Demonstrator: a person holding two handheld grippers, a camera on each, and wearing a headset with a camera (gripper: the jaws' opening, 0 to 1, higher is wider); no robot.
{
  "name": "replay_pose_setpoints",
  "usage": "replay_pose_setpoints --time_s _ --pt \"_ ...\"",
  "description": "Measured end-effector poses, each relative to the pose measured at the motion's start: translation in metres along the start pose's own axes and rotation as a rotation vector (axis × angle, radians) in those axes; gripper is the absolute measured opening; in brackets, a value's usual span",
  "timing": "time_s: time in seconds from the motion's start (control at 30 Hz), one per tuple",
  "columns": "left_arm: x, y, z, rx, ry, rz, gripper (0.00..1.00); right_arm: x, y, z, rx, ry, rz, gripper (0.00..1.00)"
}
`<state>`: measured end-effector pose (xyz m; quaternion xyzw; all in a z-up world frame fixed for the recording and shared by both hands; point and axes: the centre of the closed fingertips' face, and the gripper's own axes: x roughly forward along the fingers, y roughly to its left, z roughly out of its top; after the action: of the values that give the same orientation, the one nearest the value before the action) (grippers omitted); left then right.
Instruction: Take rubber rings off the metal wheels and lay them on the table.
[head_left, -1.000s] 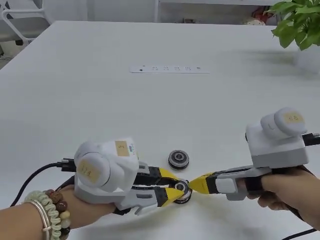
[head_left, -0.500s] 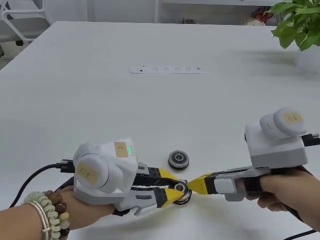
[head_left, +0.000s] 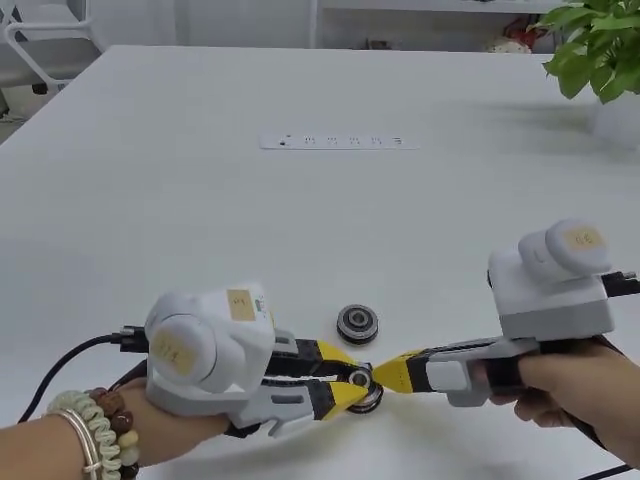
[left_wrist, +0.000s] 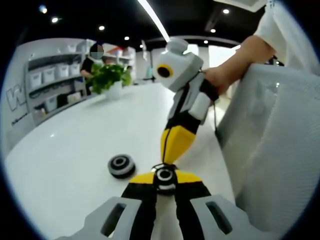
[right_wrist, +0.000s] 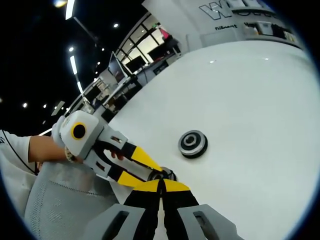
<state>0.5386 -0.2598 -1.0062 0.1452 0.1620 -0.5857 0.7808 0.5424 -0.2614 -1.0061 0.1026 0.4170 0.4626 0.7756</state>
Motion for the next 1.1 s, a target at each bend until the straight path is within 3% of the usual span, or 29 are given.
replay_pose_setpoints --time_s 0.77,1.1 --pt "0.000 0.000 0.000 -0.004 -0.003 0.000 0.14 0.000 0.006 0.003 0.016 -0.021 0.036 0.00" --pt "0.000 0.000 0.000 -0.006 -0.004 0.000 0.14 0.000 0.015 0.004 0.032 -0.033 0.059 0.00"
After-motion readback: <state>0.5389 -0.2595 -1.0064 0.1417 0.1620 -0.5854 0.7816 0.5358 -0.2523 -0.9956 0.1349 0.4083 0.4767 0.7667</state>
